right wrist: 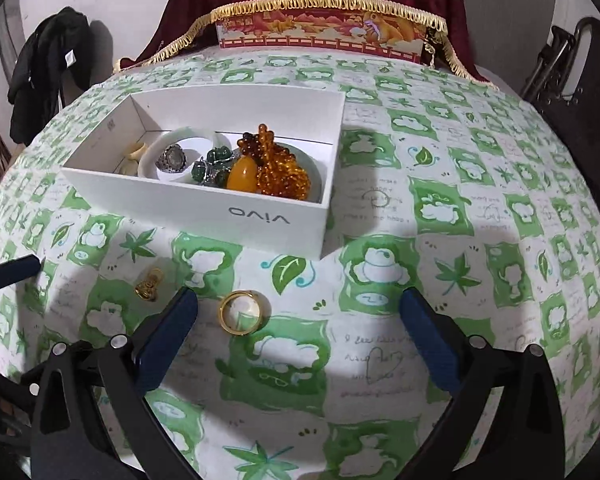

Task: Organize jewelry
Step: 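Withdraw both tools from the box back over the cloth, then move left tool to the jade heart pendant while right tool approaches a gold ring, then grasp the jade pendant with gold heart with left tool while right tool grasps the gold ring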

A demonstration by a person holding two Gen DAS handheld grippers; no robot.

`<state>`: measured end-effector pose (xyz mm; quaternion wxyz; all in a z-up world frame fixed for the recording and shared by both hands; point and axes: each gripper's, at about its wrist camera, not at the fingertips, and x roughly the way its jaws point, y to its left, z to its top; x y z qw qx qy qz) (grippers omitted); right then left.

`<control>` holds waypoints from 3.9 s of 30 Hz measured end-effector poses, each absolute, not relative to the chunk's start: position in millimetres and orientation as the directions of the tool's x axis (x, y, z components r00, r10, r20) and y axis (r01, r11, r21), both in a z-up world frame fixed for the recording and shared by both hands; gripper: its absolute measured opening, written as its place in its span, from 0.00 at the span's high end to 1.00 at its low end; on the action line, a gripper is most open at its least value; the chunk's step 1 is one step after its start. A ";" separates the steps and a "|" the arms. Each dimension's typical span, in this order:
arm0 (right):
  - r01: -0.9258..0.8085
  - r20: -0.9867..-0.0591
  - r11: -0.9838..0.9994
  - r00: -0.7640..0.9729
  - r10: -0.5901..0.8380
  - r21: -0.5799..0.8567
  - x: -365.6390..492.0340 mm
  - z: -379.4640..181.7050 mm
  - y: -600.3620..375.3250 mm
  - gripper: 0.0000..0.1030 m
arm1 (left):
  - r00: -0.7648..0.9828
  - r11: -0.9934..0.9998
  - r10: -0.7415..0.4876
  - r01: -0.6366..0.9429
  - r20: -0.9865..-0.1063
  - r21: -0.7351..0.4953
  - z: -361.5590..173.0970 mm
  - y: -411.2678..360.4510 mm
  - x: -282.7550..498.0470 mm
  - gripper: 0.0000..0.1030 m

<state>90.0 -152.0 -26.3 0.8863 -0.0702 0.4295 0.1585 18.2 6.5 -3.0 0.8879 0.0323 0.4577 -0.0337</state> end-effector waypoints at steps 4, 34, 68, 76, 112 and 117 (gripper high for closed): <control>-0.280 -0.775 0.959 0.598 0.205 0.038 90.7 -25.4 -180.9 0.05 | 0.580 0.996 -0.030 0.089 -0.814 0.027 -3.0 6.6 18.2 0.03; -0.232 -0.720 0.945 0.612 0.327 0.232 83.2 -21.7 -242.7 0.04 | 0.565 0.992 0.091 -0.121 -0.820 0.027 -1.1 -16.4 66.8 0.03; -0.455 -0.727 0.874 0.542 0.422 0.168 76.0 -18.7 -189.4 0.48 | 0.579 0.996 -0.009 0.074 -0.815 0.042 -1.7 23.4 57.0 0.03; -0.519 -0.741 0.839 0.498 0.451 0.162 73.2 -21.6 -177.6 0.10 | 0.580 0.998 -0.019 0.065 -0.814 0.023 -3.5 25.8 57.4 0.03; -0.451 -0.727 0.877 0.544 0.419 0.168 78.5 -18.7 -193.3 0.33 | 0.622 0.983 0.048 0.107 -0.782 0.146 1.1 -0.3 46.3 0.03; -0.432 -0.727 0.886 0.554 0.406 0.165 77.5 -18.8 -195.2 0.33 | 0.622 0.983 0.049 0.109 -0.781 0.148 1.1 -1.7 46.1 0.03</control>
